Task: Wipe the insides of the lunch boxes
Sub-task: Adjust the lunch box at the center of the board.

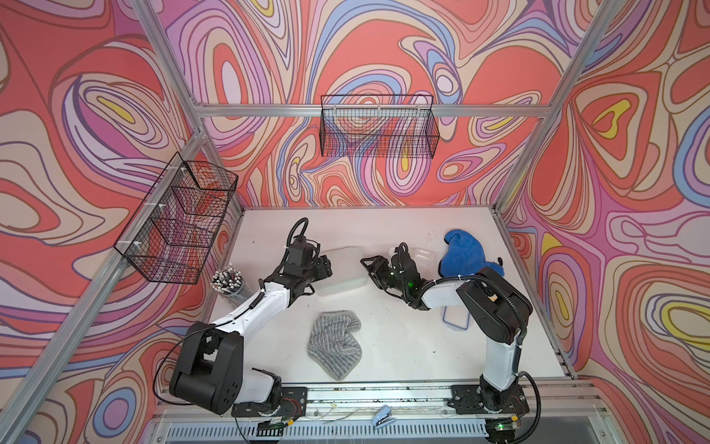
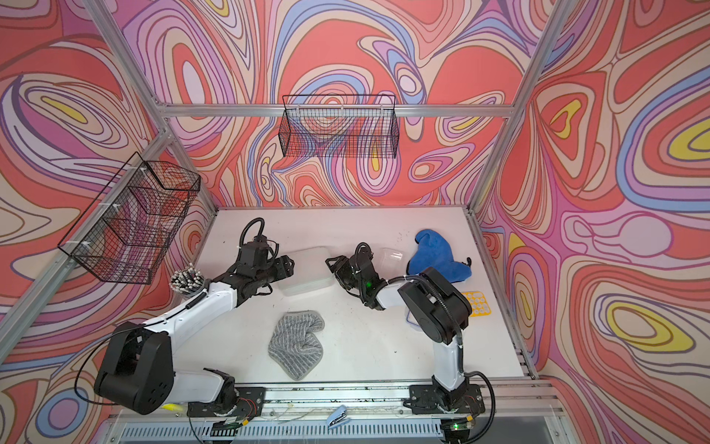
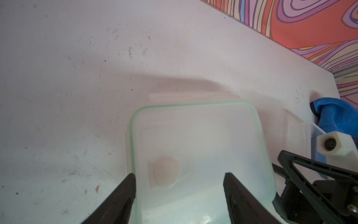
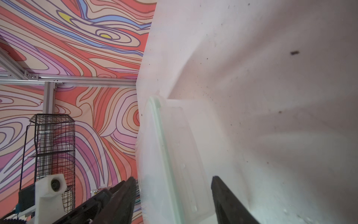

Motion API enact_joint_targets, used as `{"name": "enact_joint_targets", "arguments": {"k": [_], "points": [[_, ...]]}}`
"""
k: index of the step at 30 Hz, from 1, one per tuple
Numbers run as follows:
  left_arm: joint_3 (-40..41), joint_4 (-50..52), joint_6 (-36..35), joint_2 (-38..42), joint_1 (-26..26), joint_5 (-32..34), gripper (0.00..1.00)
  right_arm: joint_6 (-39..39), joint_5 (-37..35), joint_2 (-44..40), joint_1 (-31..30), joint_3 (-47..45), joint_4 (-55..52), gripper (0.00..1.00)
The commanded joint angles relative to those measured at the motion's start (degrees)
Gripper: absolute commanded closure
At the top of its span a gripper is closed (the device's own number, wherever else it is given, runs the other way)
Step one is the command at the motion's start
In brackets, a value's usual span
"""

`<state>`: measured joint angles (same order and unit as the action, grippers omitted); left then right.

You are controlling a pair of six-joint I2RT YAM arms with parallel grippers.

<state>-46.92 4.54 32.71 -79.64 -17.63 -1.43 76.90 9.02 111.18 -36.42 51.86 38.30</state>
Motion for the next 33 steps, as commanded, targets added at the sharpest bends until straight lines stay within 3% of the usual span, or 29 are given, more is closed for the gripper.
{"name": "enact_joint_targets", "arguments": {"k": [1,18,25,33], "points": [[-1.1,1.9,-0.6,-1.4,-0.1,0.9,0.26,2.4,-0.8,1.0,-0.5,-0.2,4.2,0.38],[-1.6,5.6,-1.4,0.6,0.0,3.3,0.25,4.9,1.2,7.3,-0.5,7.0,3.4,0.4],[0.6,7.4,-1.2,6.2,1.1,6.7,0.17,3.3,-0.7,4.5,-0.5,4.1,0.5,0.36],[3.4,4.6,-0.3,4.4,4.9,0.8,0.16,4.9,1.2,6.6,-0.5,4.3,3.9,0.37]]}}
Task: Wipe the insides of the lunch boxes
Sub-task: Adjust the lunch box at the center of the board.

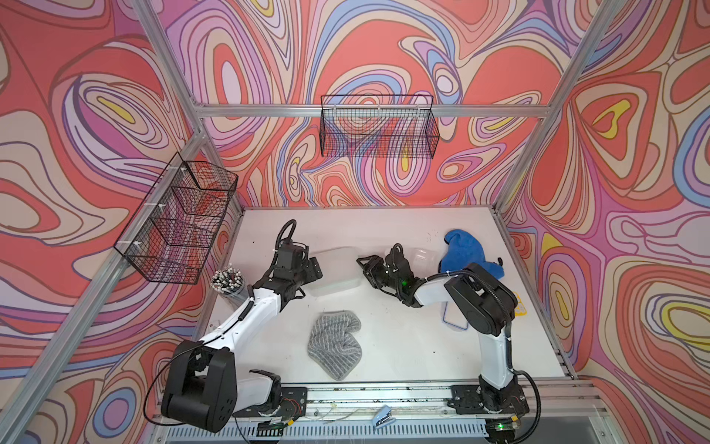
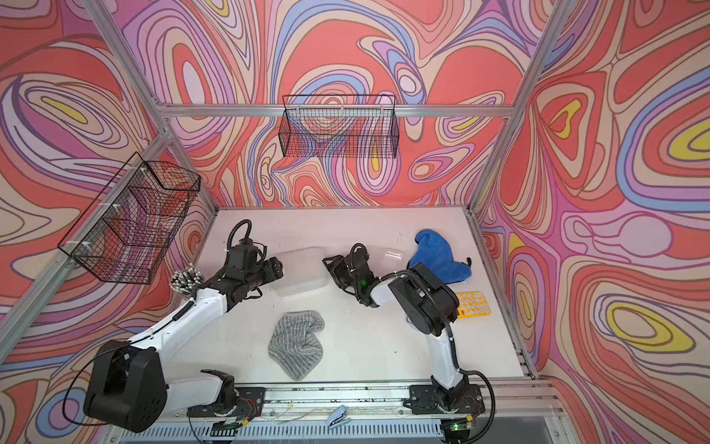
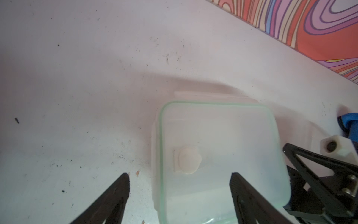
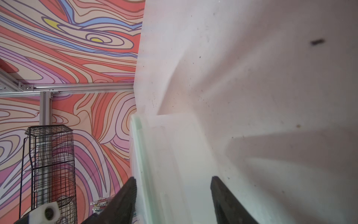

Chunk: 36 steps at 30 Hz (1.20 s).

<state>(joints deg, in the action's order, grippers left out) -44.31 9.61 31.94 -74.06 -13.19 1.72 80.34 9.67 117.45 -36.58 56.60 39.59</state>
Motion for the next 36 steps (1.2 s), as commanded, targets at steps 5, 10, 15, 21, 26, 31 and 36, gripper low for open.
{"name": "enact_joint_targets", "arguments": {"k": [5,10,15,21,26,31,36], "points": [[-0.2,-2.3,0.2,-4.4,0.4,-7.1,0.18,1.4,1.8,0.8,-0.4,1.1,3.4,0.4],[-0.1,-4.3,1.5,-5.5,0.4,-10.6,0.21,2.8,3.4,2.0,-0.4,3.0,4.9,0.42],[0.5,-5.3,2.7,-5.3,0.3,-12.6,0.25,3.2,3.7,3.3,-0.3,5.6,4.0,0.42],[1.2,-4.1,4.2,-3.5,-1.4,-10.3,0.25,3.2,3.6,5.5,-0.3,9.9,1.2,0.41],[1.7,-0.1,5.1,-1.7,-1.4,-7.4,0.24,5.2,3.6,7.0,0.4,9.9,3.2,0.4],[1.6,4.3,6.2,0.8,-1.4,-1.6,0.18,5.9,3.9,6.4,1.4,8.4,3.9,0.39],[-1.4,5.1,4.4,0.0,-0.6,-0.6,0.16,6.2,3.8,5.5,1.4,6.4,2.6,0.38]]}}
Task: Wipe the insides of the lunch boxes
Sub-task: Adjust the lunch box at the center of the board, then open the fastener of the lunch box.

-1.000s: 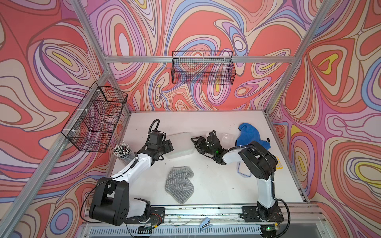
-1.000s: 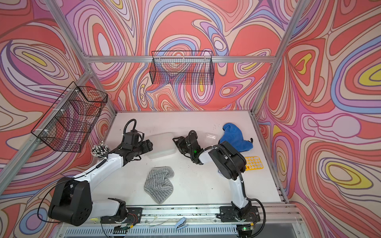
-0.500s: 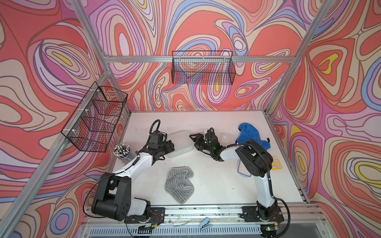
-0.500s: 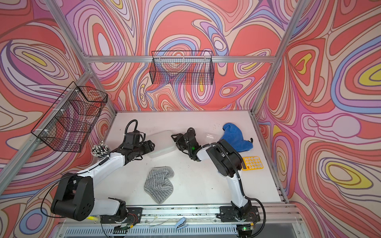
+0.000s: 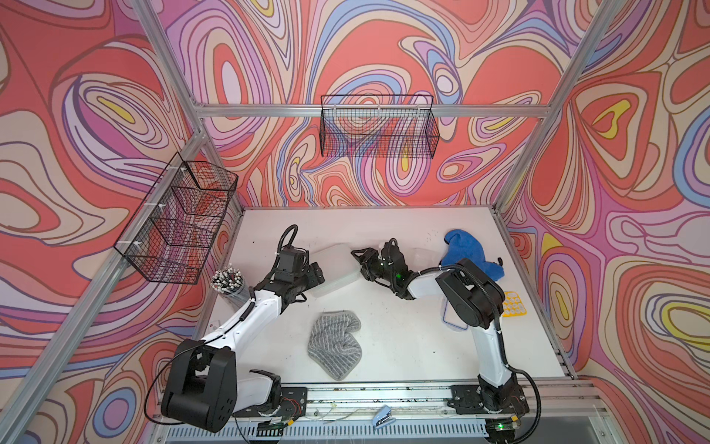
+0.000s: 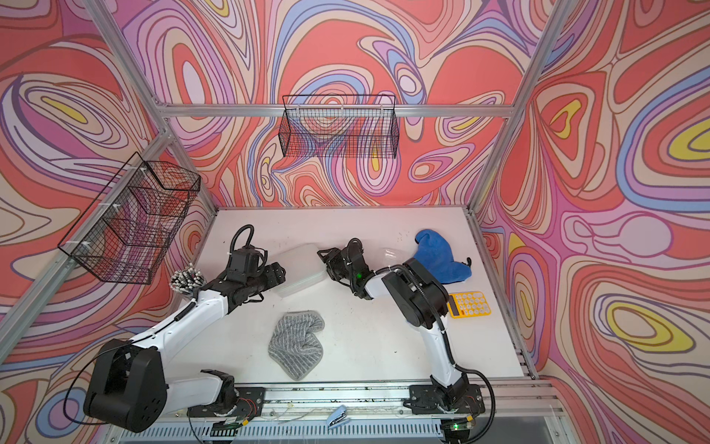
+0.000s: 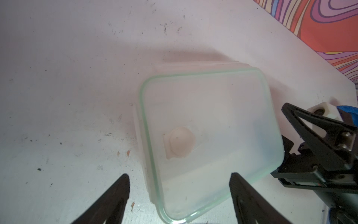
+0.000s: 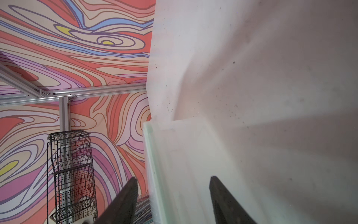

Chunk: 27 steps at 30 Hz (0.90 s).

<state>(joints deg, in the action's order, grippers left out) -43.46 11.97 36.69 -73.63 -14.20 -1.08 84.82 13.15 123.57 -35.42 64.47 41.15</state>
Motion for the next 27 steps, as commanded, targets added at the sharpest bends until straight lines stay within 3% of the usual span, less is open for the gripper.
{"name": "enact_joint_targets", "arguments": {"k": [1,6,27], "points": [[-3.1,4.5,-0.5,-1.2,0.4,2.0,0.16,1.9,0.2,-0.6,0.3,-1.7,1.4,0.38],[-5.7,4.3,-1.2,-4.2,0.4,0.7,0.17,3.2,0.5,-0.2,0.3,-3.0,3.7,0.38],[-3.8,0.3,2.0,-8.8,-0.4,-1.3,0.22,6.9,0.8,-0.6,-0.6,-3.6,11.3,0.47]]}}
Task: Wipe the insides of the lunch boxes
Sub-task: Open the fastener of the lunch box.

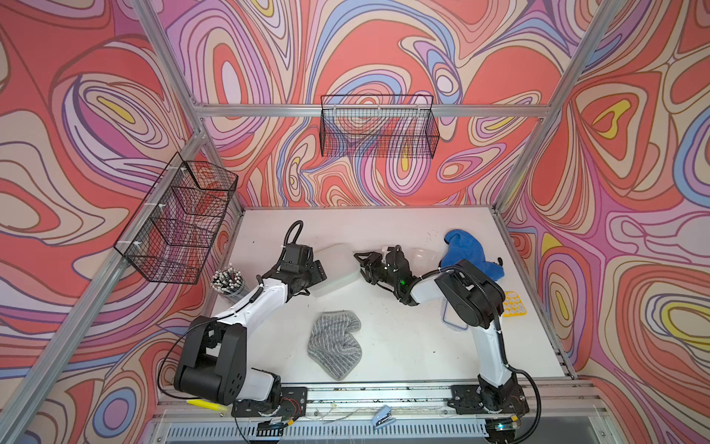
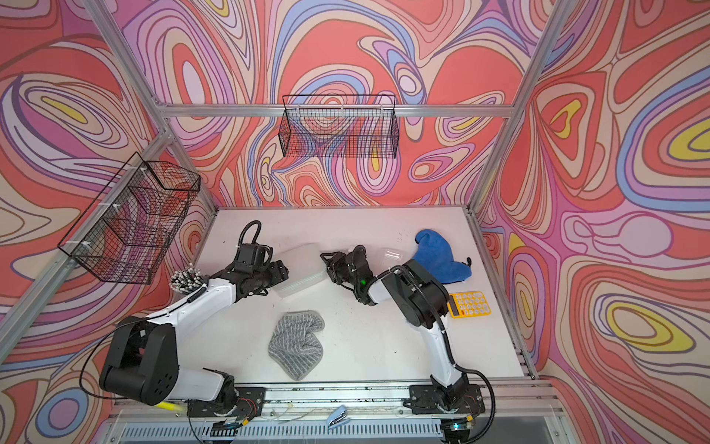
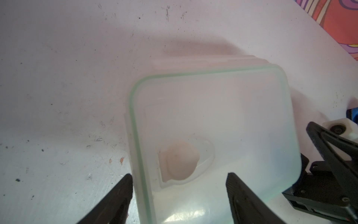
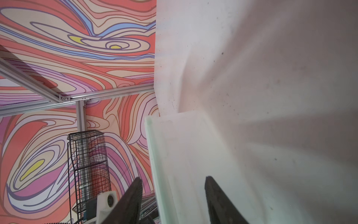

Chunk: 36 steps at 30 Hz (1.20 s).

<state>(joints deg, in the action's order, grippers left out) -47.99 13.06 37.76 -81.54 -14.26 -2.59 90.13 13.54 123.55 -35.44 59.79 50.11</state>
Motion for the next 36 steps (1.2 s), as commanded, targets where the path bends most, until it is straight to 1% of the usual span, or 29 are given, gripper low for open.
{"name": "enact_joint_targets", "arguments": {"k": [1,6,12,16,22,25,30,36], "points": [[0.6,-0.8,1.0,-1.0,-0.3,0.2,0.22,1.6,0.5,-0.6,-0.6,1.1,2.5,0.48],[0.4,-0.8,0.8,-1.6,-0.6,0.0,0.23,1.2,0.5,-0.3,-0.8,1.1,3.9,0.54],[-0.3,-0.1,0.7,-3.0,-0.7,0.0,0.23,-0.2,1.1,-0.1,-1.0,1.5,5.2,0.65],[-0.9,0.5,0.7,-3.9,-0.7,0.1,0.23,-1.6,1.1,-0.6,-1.0,0.9,4.5,0.75],[-1.8,1.3,0.3,-4.7,-0.7,0.0,0.23,-2.3,0.8,-0.6,-1.0,0.0,4.4,0.79],[-1.8,1.6,0.1,-4.7,-0.7,0.2,0.23,-3.2,0.6,-1.2,-1.0,0.0,3.1,0.79],[-1.9,1.7,-0.9,-4.0,-0.7,0.6,0.22,-3.7,-0.3,-1.8,-1.0,-1.3,2.7,0.67],[-2.1,1.3,-2.4,-2.5,-0.7,0.3,0.2,-4.0,-0.8,-2.6,-0.8,-2.8,3.1,0.6]]}}
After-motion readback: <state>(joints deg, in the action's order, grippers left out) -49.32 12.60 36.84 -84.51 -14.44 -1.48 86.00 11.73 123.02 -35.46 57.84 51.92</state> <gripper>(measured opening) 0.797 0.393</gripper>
